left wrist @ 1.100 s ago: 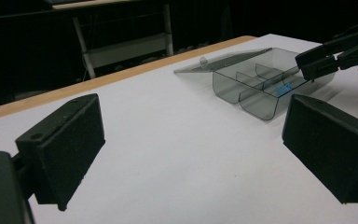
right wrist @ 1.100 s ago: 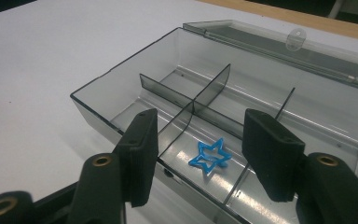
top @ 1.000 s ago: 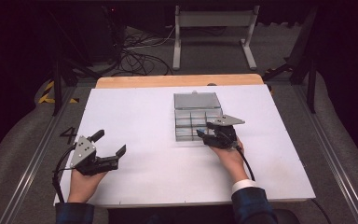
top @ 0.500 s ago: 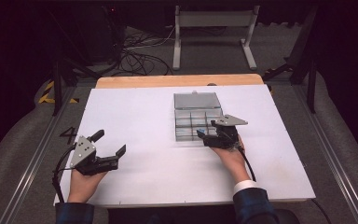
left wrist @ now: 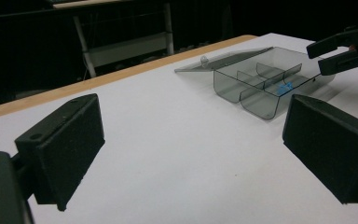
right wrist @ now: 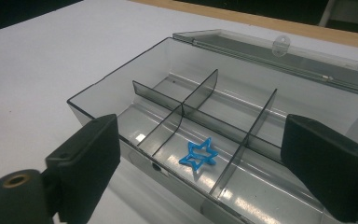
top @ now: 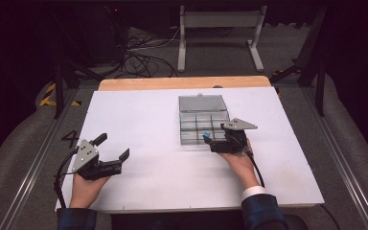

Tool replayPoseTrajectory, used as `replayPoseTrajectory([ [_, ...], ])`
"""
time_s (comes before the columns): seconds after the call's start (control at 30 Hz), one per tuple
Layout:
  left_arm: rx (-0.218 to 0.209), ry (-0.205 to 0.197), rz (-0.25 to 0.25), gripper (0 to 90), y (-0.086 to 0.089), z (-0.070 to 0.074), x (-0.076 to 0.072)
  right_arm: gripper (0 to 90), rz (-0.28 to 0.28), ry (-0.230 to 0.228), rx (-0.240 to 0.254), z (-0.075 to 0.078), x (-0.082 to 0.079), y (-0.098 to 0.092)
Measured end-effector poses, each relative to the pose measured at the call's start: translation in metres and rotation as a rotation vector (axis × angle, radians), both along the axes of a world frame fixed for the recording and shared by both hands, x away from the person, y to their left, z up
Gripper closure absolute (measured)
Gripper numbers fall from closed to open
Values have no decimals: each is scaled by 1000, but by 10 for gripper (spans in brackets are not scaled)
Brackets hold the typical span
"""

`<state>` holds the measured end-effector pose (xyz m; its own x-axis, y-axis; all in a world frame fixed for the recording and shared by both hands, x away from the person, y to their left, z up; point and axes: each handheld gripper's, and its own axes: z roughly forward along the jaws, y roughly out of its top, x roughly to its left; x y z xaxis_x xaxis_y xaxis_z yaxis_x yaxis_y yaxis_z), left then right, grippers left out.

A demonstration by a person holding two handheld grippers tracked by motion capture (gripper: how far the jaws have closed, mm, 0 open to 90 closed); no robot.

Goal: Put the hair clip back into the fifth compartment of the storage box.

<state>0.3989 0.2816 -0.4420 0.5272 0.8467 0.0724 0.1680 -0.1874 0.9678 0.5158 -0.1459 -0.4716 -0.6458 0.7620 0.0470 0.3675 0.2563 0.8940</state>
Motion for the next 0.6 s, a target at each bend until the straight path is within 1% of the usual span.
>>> replayPoseTrajectory([
  [0.17, 5, -2, -5, 45, 1, 0, 0, 85, -3, -1, 5, 0, -1, -3],
  [0.4, -1, -2, -4, 44, 0, 0, 0, 25, -5, 3, 11, 0, -3, -5],
  [0.6, -1, -1, -3, 42, 0, 0, 0, 5, -1, 4, 14, 0, -5, -6],
])
